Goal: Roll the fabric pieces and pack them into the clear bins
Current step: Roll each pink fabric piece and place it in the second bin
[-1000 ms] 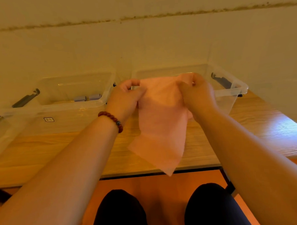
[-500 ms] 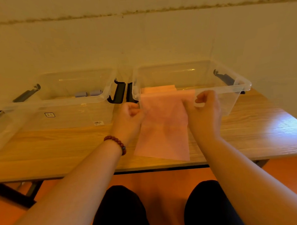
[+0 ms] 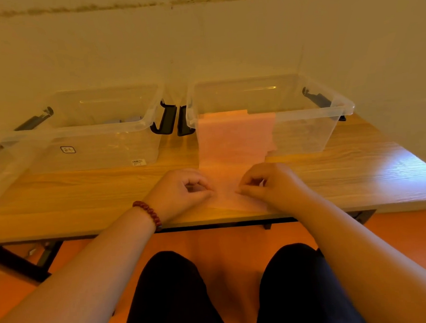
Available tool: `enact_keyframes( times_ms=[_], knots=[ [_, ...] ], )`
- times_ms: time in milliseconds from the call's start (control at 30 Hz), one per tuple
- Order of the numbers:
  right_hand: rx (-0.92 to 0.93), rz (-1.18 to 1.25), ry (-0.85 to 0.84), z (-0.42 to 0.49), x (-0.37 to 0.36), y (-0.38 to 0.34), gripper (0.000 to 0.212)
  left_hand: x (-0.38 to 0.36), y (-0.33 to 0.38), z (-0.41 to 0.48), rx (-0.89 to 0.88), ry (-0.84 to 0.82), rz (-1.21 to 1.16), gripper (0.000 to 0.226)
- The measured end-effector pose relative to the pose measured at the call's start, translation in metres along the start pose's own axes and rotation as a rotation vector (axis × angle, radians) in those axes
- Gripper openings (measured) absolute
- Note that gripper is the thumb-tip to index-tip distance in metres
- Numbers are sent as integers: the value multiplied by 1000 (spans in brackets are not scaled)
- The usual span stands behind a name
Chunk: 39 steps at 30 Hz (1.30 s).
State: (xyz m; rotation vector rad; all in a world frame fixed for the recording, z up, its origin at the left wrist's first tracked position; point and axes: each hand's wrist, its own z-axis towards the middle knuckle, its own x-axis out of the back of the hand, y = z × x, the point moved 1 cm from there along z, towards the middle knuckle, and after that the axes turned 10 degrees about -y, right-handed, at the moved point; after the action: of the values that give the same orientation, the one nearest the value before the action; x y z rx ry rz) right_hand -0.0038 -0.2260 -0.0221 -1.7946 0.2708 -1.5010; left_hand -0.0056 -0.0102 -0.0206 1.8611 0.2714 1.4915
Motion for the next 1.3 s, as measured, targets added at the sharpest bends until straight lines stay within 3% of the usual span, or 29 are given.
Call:
enact_keyframes(
  times_ms=[167, 300, 500, 800, 967, 1100, 1300],
  knots=[
    [157, -120, -91, -15, -13, 13, 10, -10, -12, -14, -69, -106, 100, 22],
    [164, -140, -72, -21, -14, 17, 17, -14, -16, -17, -116, -39, 78, 19],
    [211, -166, -18, -28, -19, 19, 23, -20, -16, -15, -190, 59, 236, 15],
    [186, -176, -18, -27, -17, 18, 12, -23, -14, -12, -242, 76, 380, 14],
    [109, -178, 3, -27, -21, 12, 6, -21, -11, -10, -115, 96, 176, 10],
    [15, -30, 88, -26, -16, 9, 6, -19, -3, -6, -51, 112, 102, 6],
    [-47, -4, 148, -13, -6, 11, 6, -15, 5, 6, 8, 146, -78, 14]
  ],
)
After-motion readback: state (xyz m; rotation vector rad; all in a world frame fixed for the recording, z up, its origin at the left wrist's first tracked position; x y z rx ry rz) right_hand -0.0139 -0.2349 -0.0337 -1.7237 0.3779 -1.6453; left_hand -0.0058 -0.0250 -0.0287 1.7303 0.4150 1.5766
